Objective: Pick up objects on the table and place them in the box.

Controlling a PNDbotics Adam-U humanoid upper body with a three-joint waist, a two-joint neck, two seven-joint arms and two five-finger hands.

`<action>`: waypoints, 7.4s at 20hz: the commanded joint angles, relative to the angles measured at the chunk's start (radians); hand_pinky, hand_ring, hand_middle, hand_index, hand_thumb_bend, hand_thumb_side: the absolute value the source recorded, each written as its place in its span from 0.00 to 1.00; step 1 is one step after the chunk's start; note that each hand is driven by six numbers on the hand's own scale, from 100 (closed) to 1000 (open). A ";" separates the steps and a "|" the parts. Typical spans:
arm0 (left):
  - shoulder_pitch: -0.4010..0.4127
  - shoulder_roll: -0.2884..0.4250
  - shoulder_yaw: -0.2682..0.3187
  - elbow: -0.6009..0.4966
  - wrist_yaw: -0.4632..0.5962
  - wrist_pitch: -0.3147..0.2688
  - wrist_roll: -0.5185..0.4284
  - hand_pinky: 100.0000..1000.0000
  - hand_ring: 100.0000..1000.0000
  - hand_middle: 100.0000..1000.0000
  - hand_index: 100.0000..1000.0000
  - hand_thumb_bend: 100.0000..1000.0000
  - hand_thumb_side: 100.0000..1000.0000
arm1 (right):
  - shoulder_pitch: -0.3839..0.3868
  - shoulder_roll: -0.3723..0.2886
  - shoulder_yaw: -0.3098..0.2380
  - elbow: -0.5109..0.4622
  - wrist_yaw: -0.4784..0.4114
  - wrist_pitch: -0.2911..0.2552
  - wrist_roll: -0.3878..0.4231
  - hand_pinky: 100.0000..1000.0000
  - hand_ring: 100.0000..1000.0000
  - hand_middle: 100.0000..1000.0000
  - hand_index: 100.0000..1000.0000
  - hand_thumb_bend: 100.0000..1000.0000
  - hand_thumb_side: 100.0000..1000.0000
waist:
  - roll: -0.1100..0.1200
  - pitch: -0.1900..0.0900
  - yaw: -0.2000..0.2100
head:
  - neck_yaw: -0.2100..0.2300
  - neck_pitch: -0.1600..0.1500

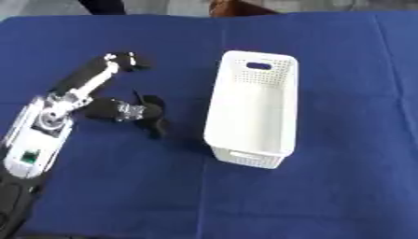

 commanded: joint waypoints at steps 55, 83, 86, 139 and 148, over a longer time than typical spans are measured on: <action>-0.043 -0.042 -0.072 0.179 -0.153 -0.065 0.102 0.16 0.08 0.26 0.41 0.62 0.59 | -0.009 -0.009 -0.006 -0.020 -0.004 -0.002 0.000 0.56 0.68 0.79 0.94 0.00 0.77 | -0.019 -0.009 0.004 | 0.017 0.000; -0.077 -0.017 -0.117 0.319 -0.071 -0.091 0.153 0.00 0.00 0.00 0.00 0.50 0.55 | -0.007 -0.008 -0.007 -0.019 -0.002 -0.002 -0.002 0.56 0.68 0.79 0.94 0.00 0.77 | -0.017 -0.010 0.000 | 0.025 0.000; -0.112 0.078 -0.168 0.318 0.054 -0.076 0.053 0.00 0.00 0.00 0.00 0.52 0.54 | -0.004 -0.015 -0.007 -0.017 -0.001 -0.001 -0.001 0.56 0.68 0.79 0.94 0.00 0.77 | -0.006 -0.016 -0.002 | 0.024 0.000; -0.342 0.287 -0.261 0.158 0.270 0.199 0.141 0.00 0.00 0.00 0.00 0.45 0.59 | 0.007 -0.034 -0.010 -0.013 0.004 0.000 -0.002 0.56 0.68 0.79 0.94 0.00 0.77 | 0.018 -0.041 0.004 | 0.006 0.000; -0.459 0.228 -0.301 0.137 0.277 0.198 0.095 0.00 0.00 0.00 0.00 0.46 0.59 | 0.012 -0.034 -0.011 -0.010 0.006 0.001 -0.003 0.56 0.68 0.79 0.94 0.00 0.77 | 0.019 -0.045 0.004 | 0.008 0.000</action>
